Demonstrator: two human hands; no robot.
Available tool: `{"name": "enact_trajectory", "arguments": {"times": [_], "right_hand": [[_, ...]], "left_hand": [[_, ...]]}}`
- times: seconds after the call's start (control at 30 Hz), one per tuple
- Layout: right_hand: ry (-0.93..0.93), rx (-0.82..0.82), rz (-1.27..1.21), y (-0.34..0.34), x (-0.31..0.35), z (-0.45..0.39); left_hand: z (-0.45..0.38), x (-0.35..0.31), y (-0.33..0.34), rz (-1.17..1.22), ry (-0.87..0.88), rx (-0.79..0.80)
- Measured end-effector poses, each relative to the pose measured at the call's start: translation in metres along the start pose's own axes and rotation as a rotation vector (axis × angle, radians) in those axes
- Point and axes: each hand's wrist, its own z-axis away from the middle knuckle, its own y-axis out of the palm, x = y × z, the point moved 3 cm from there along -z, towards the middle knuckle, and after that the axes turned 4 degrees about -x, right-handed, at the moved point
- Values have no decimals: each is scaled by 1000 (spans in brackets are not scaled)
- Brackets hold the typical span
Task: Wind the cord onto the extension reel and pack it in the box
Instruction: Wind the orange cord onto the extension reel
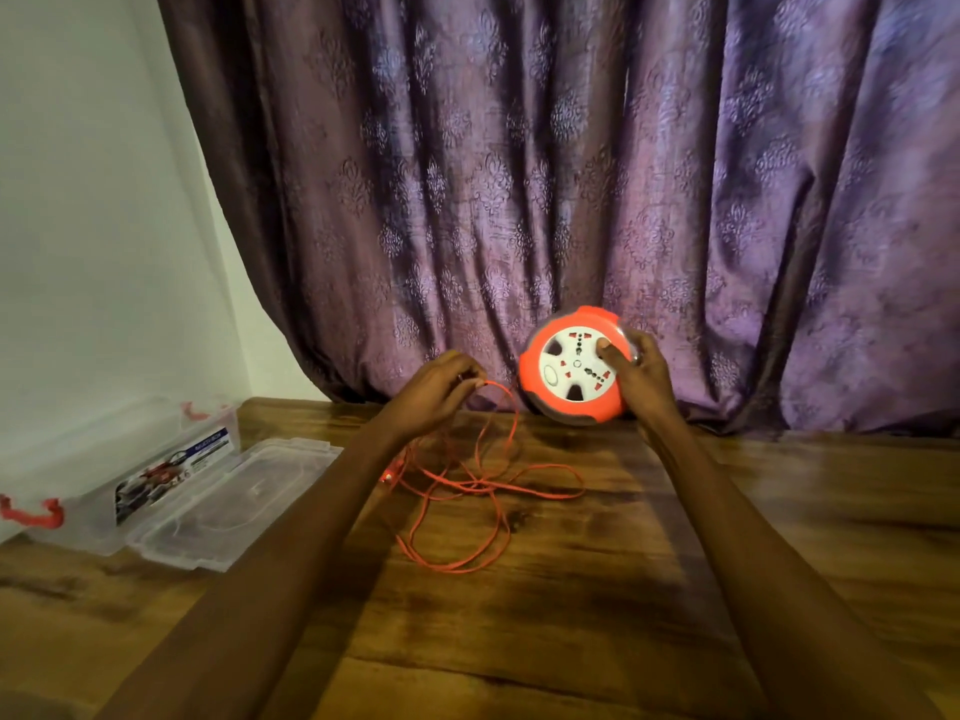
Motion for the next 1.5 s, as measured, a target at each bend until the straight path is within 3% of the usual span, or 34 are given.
{"name": "enact_trajectory", "arguments": {"times": [0.13,0.33,0.53,0.77,0.9,1.03,1.1,1.2,1.3,1.4,1.5], "right_hand": [[-18,154,49,16,5,2],[81,588,55,35,3,22],[184,646,-108,42,-3,40],[182,525,-195,51,-10,50],[204,473,-232,52,-18,52],[251,505,-155,59,-23,52],[177,449,-25,63,-21,53],[-166,189,365,62,-9,55],[-362,139,681,68,3,59],[-406,153,687,73,6,60],[-243,4,489,65,6,52]], "left_hand": [[-10,-12,-4,82,34,-93],[-25,-7,-5,304,-149,-193],[-32,0,-3,484,-307,-102],[-25,3,4,710,-577,-86],[-18,-2,2,700,-549,71],[-20,-4,-2,599,-504,-11],[-19,-3,-3,527,-511,-38],[-19,-4,-6,352,-449,-34],[-19,-5,-8,279,-437,-57],[-17,-5,-8,284,-443,-80],[-13,-2,-10,337,-467,-69]]}}
